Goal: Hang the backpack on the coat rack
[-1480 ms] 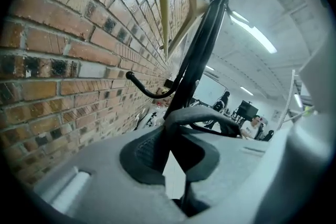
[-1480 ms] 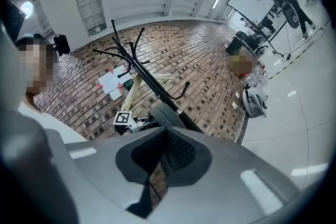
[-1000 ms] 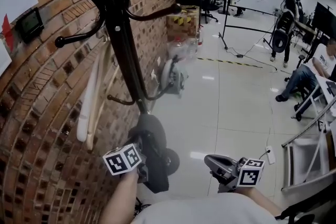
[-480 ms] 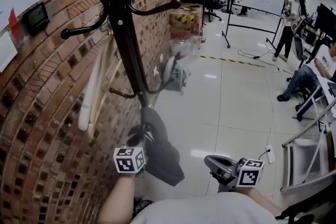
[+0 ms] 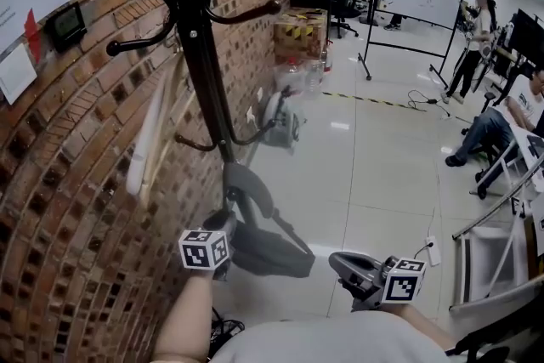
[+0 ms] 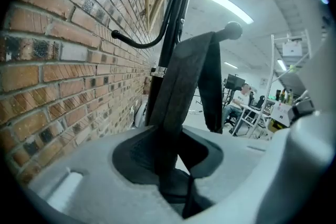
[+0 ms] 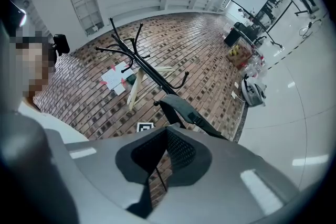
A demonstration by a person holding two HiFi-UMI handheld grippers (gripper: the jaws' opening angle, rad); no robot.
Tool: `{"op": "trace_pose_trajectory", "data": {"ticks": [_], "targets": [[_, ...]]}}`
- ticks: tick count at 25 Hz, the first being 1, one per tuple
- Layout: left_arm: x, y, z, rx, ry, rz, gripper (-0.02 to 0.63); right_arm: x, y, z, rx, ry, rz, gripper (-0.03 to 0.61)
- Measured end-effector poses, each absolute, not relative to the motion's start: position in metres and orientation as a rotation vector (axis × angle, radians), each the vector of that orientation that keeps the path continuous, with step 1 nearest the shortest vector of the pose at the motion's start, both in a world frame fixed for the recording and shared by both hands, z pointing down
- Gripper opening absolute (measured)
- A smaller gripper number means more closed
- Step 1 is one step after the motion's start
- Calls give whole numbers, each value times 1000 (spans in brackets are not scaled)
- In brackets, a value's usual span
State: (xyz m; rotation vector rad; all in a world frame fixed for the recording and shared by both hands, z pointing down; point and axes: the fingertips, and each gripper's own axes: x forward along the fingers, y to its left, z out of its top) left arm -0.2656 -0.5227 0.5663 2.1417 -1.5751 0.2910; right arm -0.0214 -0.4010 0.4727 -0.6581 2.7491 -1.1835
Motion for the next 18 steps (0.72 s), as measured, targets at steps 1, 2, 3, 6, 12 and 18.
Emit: {"op": "trace_pose_trajectory", "data": {"ticks": [1,2,3,6,12,18], "targets": [[-268,-522,567,2130,-1587,305,106,-19,-399,471,-655,2751,-1181,-2],[-271,-519,568,2110,-1599,308,189,-17,-396,470,-653,2753,-1181,-2],[-273,-514,568,2089,-1608,296,219,-14,-393,470,-650,2754,-1183,-2],[-275,-496,561,2058,-1607,201,227,-6,-383,468,-638,2763,-1181,-2],[-246,-435,509,2091,-1497,-48,224,11,-347,458,-566,2785,-1159,-2],[-153,-323,451,2277,-1373,16,64,30,-283,448,-423,2815,-1107,-2]]}}
